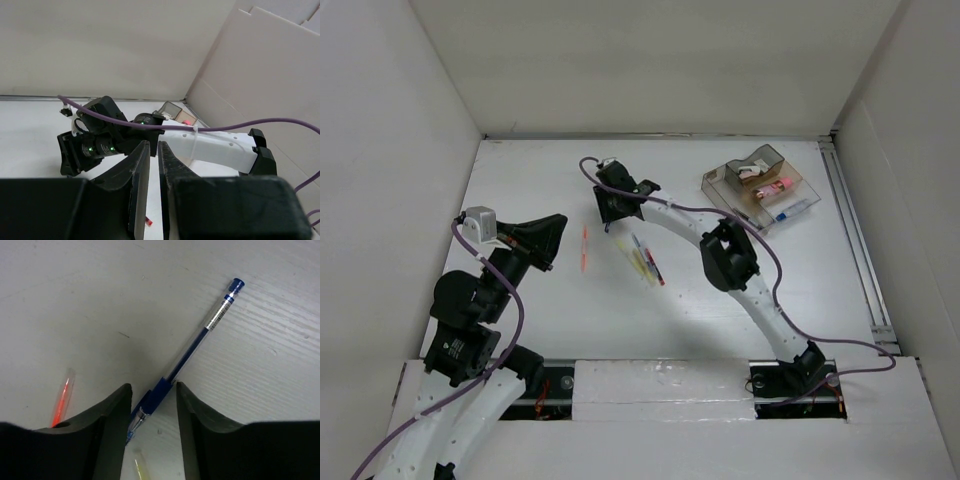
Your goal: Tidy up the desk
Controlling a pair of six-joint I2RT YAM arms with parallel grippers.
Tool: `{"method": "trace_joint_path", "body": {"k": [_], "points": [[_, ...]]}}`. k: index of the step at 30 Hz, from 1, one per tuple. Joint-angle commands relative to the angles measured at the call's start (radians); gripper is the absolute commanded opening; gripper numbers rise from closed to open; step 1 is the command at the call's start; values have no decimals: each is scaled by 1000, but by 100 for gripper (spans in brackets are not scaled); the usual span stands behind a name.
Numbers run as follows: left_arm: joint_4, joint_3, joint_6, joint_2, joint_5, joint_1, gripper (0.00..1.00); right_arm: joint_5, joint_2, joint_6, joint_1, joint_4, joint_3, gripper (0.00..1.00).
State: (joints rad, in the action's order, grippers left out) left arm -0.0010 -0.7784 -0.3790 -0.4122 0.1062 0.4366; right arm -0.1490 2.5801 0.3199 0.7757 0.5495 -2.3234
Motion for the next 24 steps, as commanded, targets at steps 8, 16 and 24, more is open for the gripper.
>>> {"method": "trace_joint_path", "body": {"k": [8, 16, 24], "points": [[38, 8, 2, 9, 15, -4, 9, 139, -46, 125, -19, -170, 115, 0], [36, 8, 5, 18, 9, -4, 9, 454, -277, 324, -142, -673, 487, 0], [41, 7, 0, 29, 20, -4, 9, 565, -615, -26, -351, -412, 613, 0]]}}
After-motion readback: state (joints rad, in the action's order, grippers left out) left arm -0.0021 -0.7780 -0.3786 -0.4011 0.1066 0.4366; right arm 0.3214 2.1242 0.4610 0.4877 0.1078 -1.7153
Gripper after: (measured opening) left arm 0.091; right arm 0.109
